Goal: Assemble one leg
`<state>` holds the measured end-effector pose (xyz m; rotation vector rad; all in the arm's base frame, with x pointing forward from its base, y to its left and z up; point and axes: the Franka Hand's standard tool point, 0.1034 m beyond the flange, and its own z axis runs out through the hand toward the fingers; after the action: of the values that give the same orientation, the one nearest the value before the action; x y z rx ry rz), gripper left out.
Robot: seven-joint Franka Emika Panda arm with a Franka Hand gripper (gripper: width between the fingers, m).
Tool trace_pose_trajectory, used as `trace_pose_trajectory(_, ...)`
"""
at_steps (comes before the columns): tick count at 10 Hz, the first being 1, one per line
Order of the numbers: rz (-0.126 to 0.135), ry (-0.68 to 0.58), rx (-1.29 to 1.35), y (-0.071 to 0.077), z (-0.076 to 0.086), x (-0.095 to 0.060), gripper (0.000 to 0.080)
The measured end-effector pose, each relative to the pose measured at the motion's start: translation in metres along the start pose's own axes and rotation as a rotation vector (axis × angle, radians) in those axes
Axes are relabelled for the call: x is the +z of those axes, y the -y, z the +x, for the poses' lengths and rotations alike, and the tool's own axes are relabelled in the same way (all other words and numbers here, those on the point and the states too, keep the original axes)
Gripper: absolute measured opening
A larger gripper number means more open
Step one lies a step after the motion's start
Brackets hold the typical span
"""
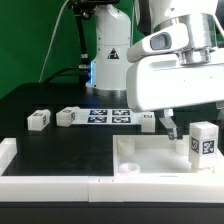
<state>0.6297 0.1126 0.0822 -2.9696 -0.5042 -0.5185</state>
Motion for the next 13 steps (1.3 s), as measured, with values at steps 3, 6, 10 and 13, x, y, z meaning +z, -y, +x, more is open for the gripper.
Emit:
trace_pose_trajectory(3, 0.042, 0.181, 0.042, 0.010, -0.004, -0.002, 0.0649)
trace_pose_trajectory(6, 0.067, 0.280, 0.039, 0.008, 0.009, -0.005, 0.0649)
trace_pose_trajectory(10, 0.062, 0.272, 0.041, 0.003, 0.008, -0.004, 0.0649)
trace_pose_trajectory(13, 0.061, 0.269, 0.042, 0.003, 0.007, -0.003, 0.0386)
